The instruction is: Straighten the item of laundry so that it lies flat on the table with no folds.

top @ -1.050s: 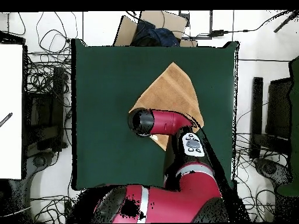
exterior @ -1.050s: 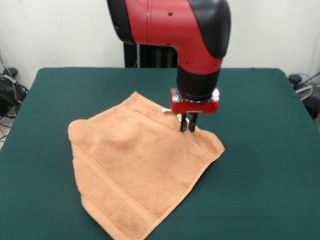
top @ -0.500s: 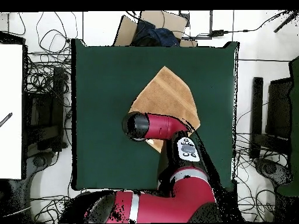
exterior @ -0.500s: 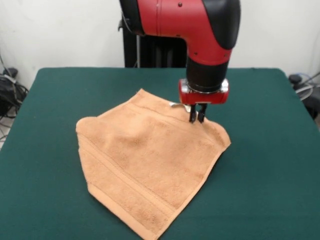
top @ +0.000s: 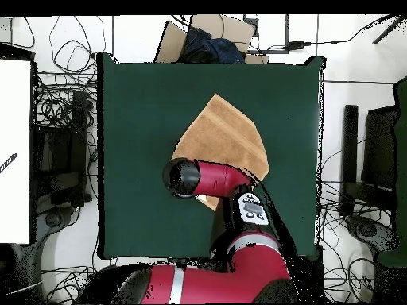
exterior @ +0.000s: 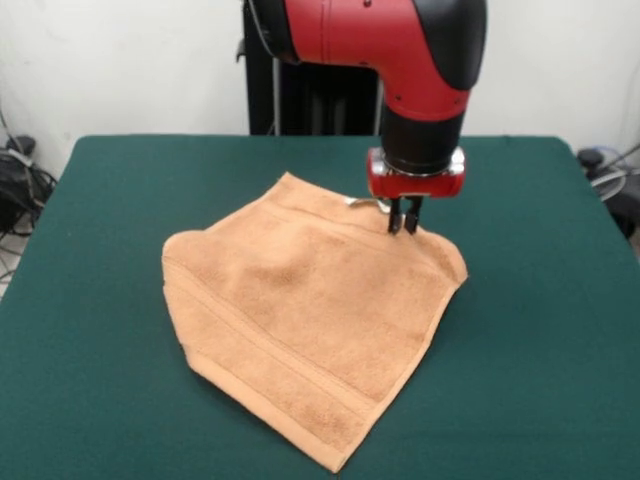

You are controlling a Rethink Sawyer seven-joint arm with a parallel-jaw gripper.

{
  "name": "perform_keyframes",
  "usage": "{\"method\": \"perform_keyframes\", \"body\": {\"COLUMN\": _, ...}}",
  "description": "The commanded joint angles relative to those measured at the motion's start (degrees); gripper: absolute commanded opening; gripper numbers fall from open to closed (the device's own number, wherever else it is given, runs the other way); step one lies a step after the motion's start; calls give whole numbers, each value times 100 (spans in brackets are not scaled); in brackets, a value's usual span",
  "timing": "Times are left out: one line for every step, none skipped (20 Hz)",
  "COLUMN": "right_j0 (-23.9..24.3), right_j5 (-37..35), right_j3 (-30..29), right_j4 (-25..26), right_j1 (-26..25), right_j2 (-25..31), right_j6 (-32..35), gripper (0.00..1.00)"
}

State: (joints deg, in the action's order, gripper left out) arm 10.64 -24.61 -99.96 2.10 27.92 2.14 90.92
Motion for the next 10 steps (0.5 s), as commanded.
{"method": "perform_keyframes", "body": {"right_j0": -324, "right_j5": 513, "right_j3": -773, "right_j4": -402, "right_j1": 178, "right_j2": -125, "right_j6": 1826, "gripper": 0}}
{"method": "perform_keyframes", "body": {"right_j0": -351, "right_j5": 491, "right_j3": -802, "right_j4": -431, "right_j1": 218, "right_j2": -147, "right_j6": 1822, "gripper": 0}}
{"method": "perform_keyframes", "body": {"right_j0": -364, "right_j5": 471, "right_j3": -848, "right_j4": -473, "right_j1": 260, "right_j2": -153, "right_j6": 1820, "gripper": 0}}
{"method": "perform_keyframes", "body": {"right_j0": -376, "right_j5": 461, "right_j3": -879, "right_j4": -506, "right_j1": 288, "right_j2": -162, "right_j6": 1805, "gripper": 0}}
{"method": "perform_keyframes", "body": {"right_j0": -396, "right_j5": 476, "right_j3": -928, "right_j4": -532, "right_j1": 317, "right_j2": -170, "right_j6": 1803, "gripper": 0}}
{"method": "perform_keyframes", "body": {"right_j0": -419, "right_j5": 473, "right_j3": -952, "right_j4": -568, "right_j1": 335, "right_j2": -187, "right_j6": 1793, "gripper": 0}}
{"method": "perform_keyframes", "body": {"right_j0": -448, "right_j5": 491, "right_j3": -995, "right_j4": -604, "right_j1": 357, "right_j2": -197, "right_j6": 1792, "gripper": 0}}
{"method": "perform_keyframes", "body": {"right_j0": -475, "right_j5": 507, "right_j3": -1020, "right_j4": -646, "right_j1": 365, "right_j2": -211, "right_j6": 1794, "gripper": 0}}
{"method": "perform_keyframes", "body": {"right_j0": -515, "right_j5": 520, "right_j3": -1052, "right_j4": -687, "right_j1": 384, "right_j2": -235, "right_j6": 1793, "gripper": 0}}
{"method": "perform_keyframes", "body": {"right_j0": -542, "right_j5": 518, "right_j3": -1072, "right_j4": -722, "right_j1": 394, "right_j2": -245, "right_j6": 1802, "gripper": 0}}
